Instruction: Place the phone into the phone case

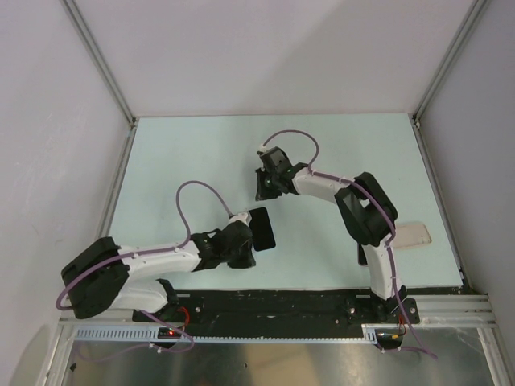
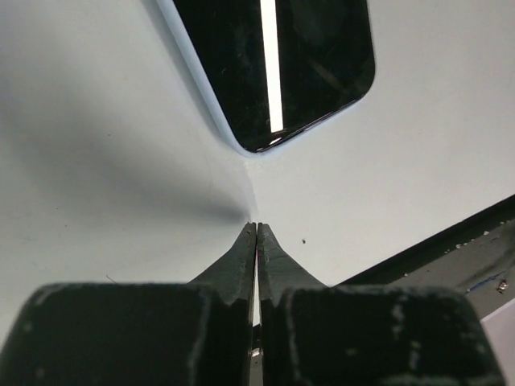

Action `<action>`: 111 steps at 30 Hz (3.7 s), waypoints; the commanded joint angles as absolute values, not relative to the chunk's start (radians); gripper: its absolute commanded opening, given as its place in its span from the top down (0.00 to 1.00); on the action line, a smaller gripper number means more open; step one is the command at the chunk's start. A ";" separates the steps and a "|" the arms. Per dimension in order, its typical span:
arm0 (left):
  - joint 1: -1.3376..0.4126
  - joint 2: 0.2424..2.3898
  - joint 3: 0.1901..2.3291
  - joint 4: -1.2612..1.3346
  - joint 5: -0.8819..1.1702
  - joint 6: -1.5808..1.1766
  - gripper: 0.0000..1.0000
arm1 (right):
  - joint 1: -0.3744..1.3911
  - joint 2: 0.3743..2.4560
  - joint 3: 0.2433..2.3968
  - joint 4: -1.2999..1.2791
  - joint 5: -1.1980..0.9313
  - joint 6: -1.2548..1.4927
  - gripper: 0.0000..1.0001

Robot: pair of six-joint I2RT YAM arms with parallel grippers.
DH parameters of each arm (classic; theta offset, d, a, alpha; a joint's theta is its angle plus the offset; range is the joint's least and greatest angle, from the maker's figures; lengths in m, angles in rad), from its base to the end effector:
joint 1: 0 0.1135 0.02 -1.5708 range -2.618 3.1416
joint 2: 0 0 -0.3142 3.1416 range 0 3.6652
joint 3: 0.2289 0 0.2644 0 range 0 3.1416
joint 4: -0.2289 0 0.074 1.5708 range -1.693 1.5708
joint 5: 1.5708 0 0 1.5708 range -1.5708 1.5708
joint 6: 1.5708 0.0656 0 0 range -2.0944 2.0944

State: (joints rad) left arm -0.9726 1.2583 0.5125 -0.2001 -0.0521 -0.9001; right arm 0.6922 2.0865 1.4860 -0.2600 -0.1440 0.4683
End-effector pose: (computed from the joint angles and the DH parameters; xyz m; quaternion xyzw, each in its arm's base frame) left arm 0.1351 -0.1922 0.1687 0.0265 0.9509 -0.2328 0.2021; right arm 0.3881 0.3339 0.1855 -0.1293 0.9265 0.2465 0.2531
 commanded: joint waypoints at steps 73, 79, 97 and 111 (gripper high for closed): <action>-0.936 1.177 0.534 -0.282 -0.171 -0.930 0.71 | 0.751 1.559 0.836 -0.207 -0.036 0.580 0.76; -0.930 1.180 0.522 -0.285 -0.157 -0.936 0.73 | 0.765 1.590 0.849 -0.216 -0.024 0.578 0.82; -0.931 1.281 0.534 -0.216 -0.100 -0.920 0.73 | 0.833 1.651 0.868 -0.248 -0.007 0.581 0.94; -0.929 1.325 0.540 -0.199 -0.095 -0.912 0.73 | 0.893 1.772 0.875 -0.277 -0.001 0.620 0.97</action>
